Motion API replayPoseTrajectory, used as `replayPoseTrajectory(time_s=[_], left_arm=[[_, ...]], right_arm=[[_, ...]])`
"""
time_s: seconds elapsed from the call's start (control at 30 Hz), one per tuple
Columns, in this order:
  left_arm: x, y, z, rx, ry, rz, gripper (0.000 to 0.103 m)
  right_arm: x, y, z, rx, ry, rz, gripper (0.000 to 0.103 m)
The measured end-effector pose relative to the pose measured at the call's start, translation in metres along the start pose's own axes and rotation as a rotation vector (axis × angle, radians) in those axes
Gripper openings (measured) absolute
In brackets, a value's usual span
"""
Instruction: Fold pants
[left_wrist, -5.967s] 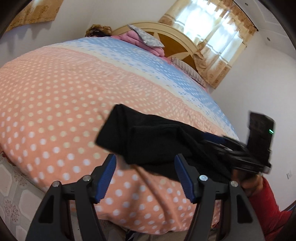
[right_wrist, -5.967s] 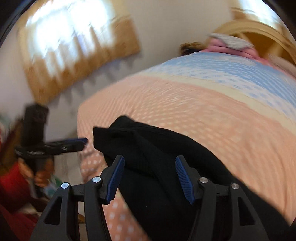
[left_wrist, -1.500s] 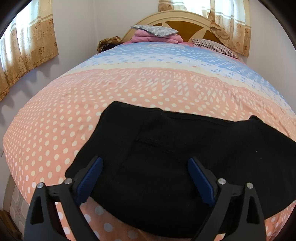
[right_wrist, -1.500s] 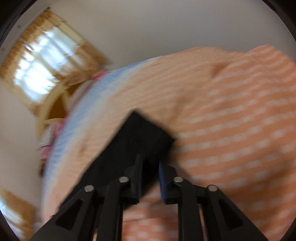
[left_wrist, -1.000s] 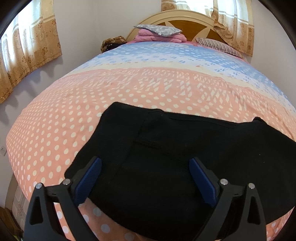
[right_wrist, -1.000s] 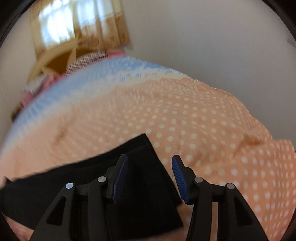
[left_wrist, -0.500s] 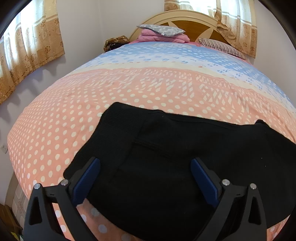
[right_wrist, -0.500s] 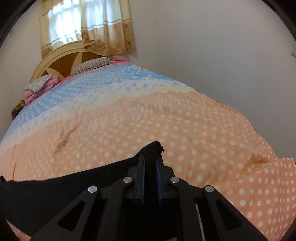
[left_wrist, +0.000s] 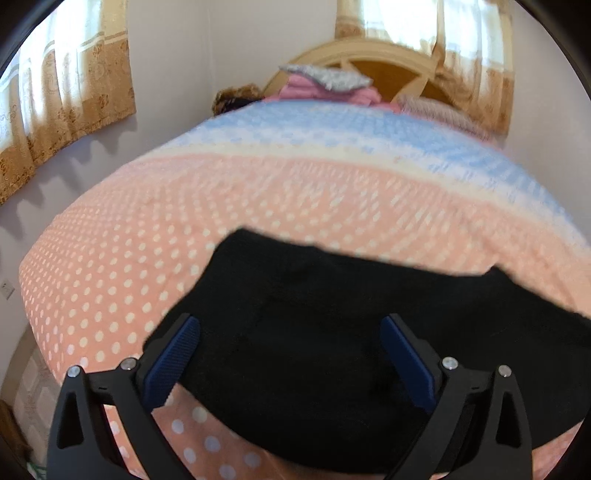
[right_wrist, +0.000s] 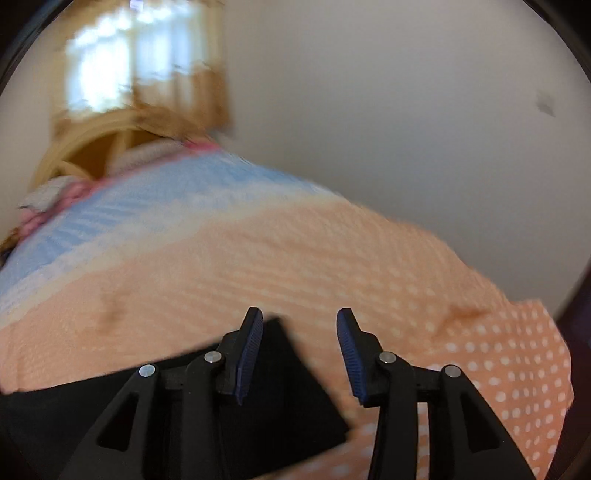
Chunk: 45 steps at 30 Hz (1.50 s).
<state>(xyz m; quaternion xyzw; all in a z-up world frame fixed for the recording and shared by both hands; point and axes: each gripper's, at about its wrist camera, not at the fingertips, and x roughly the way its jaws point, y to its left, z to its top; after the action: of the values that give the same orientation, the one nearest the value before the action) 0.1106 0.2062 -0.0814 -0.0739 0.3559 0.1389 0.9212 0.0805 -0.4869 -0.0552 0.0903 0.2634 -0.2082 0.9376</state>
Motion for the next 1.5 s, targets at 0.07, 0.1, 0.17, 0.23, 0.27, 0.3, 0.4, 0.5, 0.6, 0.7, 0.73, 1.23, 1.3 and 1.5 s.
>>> replayPoseTrajectory(time_s=[0.07,0.1,0.17,0.23,0.27,0.3,0.4,0.5,0.6,0.7,0.73,1.23,1.3,1.5], left_arm=[[-0.017,-0.012,0.001,0.024,-0.033,-0.063,0.1],[-0.022,-0.018,0.0,0.047,-0.044,-0.086,0.1],[-0.031,-0.035,-0.005,0.108,-0.064,-0.126,0.1],[-0.035,-0.051,-0.011,0.162,-0.06,-0.182,0.1],[-0.035,-0.057,-0.014,0.18,-0.053,-0.208,0.1],[-0.032,-0.061,-0.017,0.193,-0.038,-0.223,0.1],[-0.019,-0.064,-0.025,0.199,0.017,-0.241,0.1],[-0.003,-0.056,-0.034,0.164,0.092,-0.239,0.1],[-0.003,-0.056,-0.043,0.167,0.087,-0.232,0.1],[-0.007,-0.067,-0.051,0.23,0.06,-0.191,0.102],[-0.007,-0.067,-0.05,0.218,0.062,-0.195,0.103],[-0.005,-0.063,-0.047,0.209,0.064,-0.213,0.103],[-0.009,-0.059,-0.044,0.194,0.068,-0.236,0.103],[-0.012,-0.048,-0.036,0.088,0.077,-0.31,0.103]], right_arm=[[-0.015,0.04,-0.002,-0.08,0.007,0.206,0.044],[-0.017,0.067,-0.005,-0.132,0.039,0.301,0.044],[-0.02,0.115,-0.014,-0.222,0.102,0.461,0.044],[-0.022,0.17,-0.029,-0.328,0.181,0.614,0.044],[-0.023,0.197,-0.037,-0.392,0.205,0.661,0.044],[-0.025,0.223,-0.044,-0.464,0.214,0.691,0.044],[-0.025,0.281,-0.06,-0.641,0.215,0.732,0.044],[-0.017,0.314,-0.07,-0.783,0.239,0.747,0.044],[-0.007,0.33,-0.087,-0.917,0.301,0.749,0.044],[-0.01,0.335,-0.095,-0.964,0.271,0.726,0.035],[-0.009,0.337,-0.094,-0.95,0.283,0.727,0.021],[0.019,0.321,-0.079,-0.576,0.298,0.659,0.002],[0.011,0.315,-0.067,-0.526,0.281,0.659,0.004],[-0.039,0.287,-0.062,-0.487,0.201,0.701,0.004]])
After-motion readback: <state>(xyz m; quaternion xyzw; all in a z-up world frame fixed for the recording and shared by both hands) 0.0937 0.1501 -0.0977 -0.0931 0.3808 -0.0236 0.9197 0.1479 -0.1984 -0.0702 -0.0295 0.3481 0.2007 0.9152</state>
